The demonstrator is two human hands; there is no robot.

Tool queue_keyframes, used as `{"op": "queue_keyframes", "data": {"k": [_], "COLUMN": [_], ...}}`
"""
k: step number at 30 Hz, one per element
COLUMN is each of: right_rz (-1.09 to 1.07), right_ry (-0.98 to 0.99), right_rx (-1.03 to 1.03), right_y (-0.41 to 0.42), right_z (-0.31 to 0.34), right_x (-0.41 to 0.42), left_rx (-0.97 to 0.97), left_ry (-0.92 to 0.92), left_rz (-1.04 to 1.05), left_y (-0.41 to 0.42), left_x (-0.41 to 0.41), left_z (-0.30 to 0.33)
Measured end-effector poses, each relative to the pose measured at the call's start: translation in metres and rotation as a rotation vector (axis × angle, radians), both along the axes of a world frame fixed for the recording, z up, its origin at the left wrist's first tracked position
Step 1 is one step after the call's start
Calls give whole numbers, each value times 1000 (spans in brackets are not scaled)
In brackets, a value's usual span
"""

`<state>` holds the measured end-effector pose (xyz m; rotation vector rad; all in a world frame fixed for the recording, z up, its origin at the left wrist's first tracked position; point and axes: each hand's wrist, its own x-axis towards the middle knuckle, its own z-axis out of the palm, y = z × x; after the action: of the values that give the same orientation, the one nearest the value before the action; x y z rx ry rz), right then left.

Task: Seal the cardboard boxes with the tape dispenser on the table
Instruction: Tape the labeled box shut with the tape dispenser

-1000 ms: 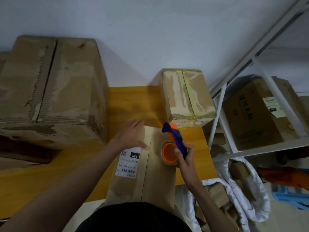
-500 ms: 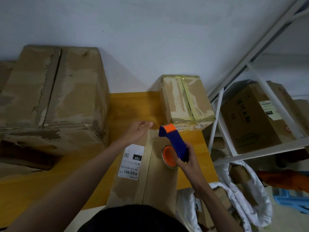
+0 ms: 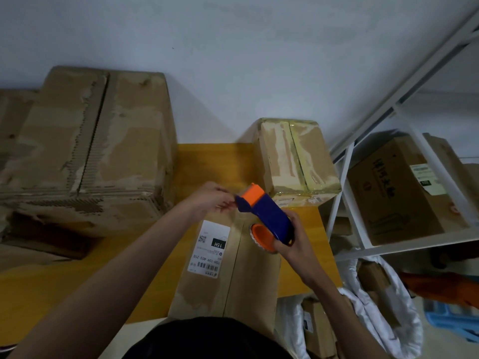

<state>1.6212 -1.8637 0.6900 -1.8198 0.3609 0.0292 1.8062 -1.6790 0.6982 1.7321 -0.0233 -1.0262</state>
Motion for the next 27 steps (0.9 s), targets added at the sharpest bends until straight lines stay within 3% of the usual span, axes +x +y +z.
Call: {"op": "queue_keyframes", "data": {"k": [7,11,16,20,27], "right_rz": [46,45,119,53,73], "right_ry": [-68,-129,-128,-115,-28], "right_rx": [-217,-419,-516,-525,-557], "right_y": [-3,-9,-24,-48,-52], "right_z": [-9,-14,-9,-9,-16], "right_x": [27,46,62,60,70], "left_rx": [181,150,146,145,215], "left_ry": [-290,-222,-117,-149,-248], "left_rz": [-3,151,240,368,357], "left_y": [-5,-3,4,29,32], "left_x": [4,10,12,22,22], "left_z": [-13,-10,-20,-35,-56]}}
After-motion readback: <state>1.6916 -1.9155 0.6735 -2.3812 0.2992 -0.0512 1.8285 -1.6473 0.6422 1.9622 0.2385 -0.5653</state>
